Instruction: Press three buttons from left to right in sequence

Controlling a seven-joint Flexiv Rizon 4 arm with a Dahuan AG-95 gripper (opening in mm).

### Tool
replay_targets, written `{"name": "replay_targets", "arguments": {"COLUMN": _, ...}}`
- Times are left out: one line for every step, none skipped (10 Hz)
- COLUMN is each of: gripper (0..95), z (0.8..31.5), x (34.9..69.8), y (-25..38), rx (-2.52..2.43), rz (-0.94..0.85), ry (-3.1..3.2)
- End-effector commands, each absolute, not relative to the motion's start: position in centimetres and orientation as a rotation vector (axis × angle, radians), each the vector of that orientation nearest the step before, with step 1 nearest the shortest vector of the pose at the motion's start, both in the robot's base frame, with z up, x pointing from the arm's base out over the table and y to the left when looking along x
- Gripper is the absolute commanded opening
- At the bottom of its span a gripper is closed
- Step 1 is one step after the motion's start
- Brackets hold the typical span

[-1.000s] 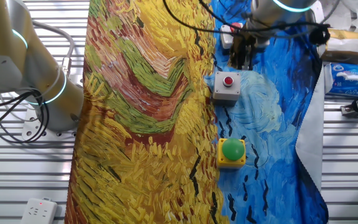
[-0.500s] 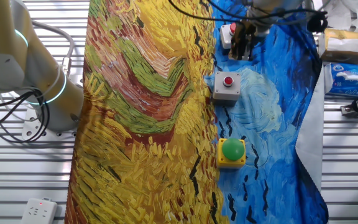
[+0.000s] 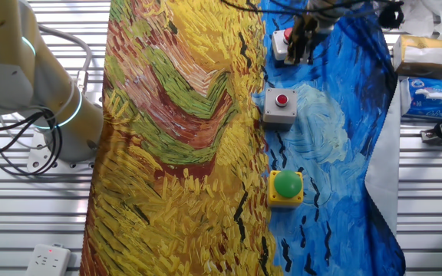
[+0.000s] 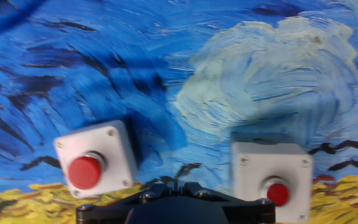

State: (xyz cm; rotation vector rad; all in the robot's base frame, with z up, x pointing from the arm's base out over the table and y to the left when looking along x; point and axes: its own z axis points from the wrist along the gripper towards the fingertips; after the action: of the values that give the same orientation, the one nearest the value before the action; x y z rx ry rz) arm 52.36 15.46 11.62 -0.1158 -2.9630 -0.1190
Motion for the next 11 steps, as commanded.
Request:
{"name": "replay_targets", "arguments": {"gripper": 0.0, "z": 11.8, "x": 52.7, "y": 16.6, "rx": -0.144, "rz": -0.115, "ry": -2.961}}
{"name": "replay_targets", "arguments": {"gripper": 0.0, "z": 12.0, "x": 53.0, "y": 17.2, "rx": -0.155, "rz": -0.116, "ry": -2.96}}
{"name": "replay_targets", "arguments": {"gripper": 0.0, "z": 12.1, "x": 53.2, "y": 17.9, "rx": -0.171, "rz": -0.114, "ry": -2.958}}
{"name": "replay_targets", "arguments": {"gripper": 0.0, "z": 12.1, "x": 53.4, "y": 18.5, "rx": -0.187, "rz": -0.113, "ry": -2.957}}
{"name": "replay_targets", "arguments": {"gripper": 0.0, "z": 12.2, "x": 53.7, "y": 19.4, "rx": -0.209, "rz": -0.111, "ry": -2.955}}
{"name": "replay_targets", "arguments": {"gripper": 0.0, "z": 12.3, "x": 53.9, "y": 19.8, "rx": -0.217, "rz": -0.111, "ry": -2.955}}
{"name": "replay_targets", "arguments": {"gripper": 0.0, "z": 12.4, "x": 54.1, "y": 20.5, "rx": -0.232, "rz": -0.111, "ry": -2.953}}
{"name": "replay_targets", "arguments": {"gripper": 0.0, "z": 12.4, "x": 54.2, "y": 20.8, "rx": -0.239, "rz": -0.111, "ry": -2.952}}
{"name": "replay_targets", "arguments": {"gripper": 0.0, "z": 12.5, "x": 54.4, "y": 21.3, "rx": -0.248, "rz": -0.111, "ry": -2.951}}
{"name": "replay_targets", "arguments": {"gripper": 0.0, "z": 12.6, "x": 54.5, "y": 21.7, "rx": -0.258, "rz": -0.111, "ry": -2.95}}
{"name": "replay_targets", "arguments": {"gripper": 0.0, "z": 12.5, "x": 54.5, "y": 21.9, "rx": -0.261, "rz": -0.111, "ry": -2.949}}
